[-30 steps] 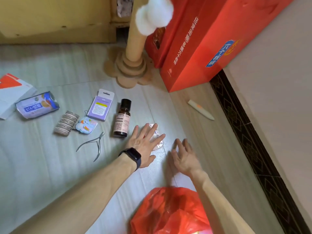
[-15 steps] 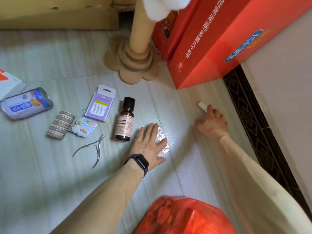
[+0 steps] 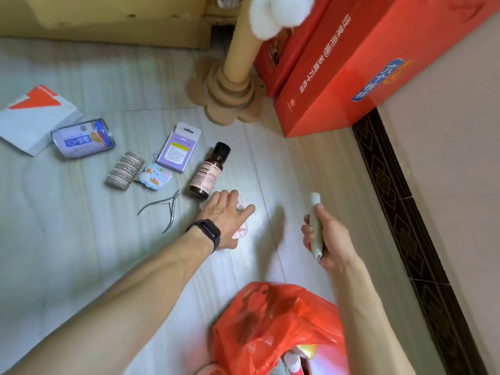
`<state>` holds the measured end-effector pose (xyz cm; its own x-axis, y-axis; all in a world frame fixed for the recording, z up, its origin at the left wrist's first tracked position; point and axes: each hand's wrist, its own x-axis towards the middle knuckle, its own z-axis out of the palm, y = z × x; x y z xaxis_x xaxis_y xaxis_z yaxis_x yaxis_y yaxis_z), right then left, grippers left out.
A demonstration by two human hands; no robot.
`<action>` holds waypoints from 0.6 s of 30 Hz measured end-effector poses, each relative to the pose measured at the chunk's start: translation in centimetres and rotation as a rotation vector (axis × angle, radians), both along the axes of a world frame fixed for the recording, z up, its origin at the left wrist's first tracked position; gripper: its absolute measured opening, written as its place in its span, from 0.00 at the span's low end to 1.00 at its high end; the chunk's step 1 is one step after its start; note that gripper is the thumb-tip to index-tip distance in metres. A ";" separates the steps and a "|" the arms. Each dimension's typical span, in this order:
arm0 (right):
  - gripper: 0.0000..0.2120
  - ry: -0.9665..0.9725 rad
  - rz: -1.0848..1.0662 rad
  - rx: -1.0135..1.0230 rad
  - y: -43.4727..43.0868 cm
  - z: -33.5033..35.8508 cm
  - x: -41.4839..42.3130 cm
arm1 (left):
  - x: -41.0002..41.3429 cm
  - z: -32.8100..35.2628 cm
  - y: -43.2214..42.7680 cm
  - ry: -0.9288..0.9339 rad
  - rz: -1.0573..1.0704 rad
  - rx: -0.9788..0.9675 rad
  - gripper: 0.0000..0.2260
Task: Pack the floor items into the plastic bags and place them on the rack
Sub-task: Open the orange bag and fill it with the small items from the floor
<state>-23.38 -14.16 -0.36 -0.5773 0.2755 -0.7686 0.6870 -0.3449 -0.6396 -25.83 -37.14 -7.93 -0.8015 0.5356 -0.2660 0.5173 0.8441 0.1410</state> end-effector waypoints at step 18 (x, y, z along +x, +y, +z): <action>0.08 -0.109 -0.624 -0.362 -4.2 6.2 34.0 | 21.3 20.7 4.6 0.068 -0.393 0.489 0.33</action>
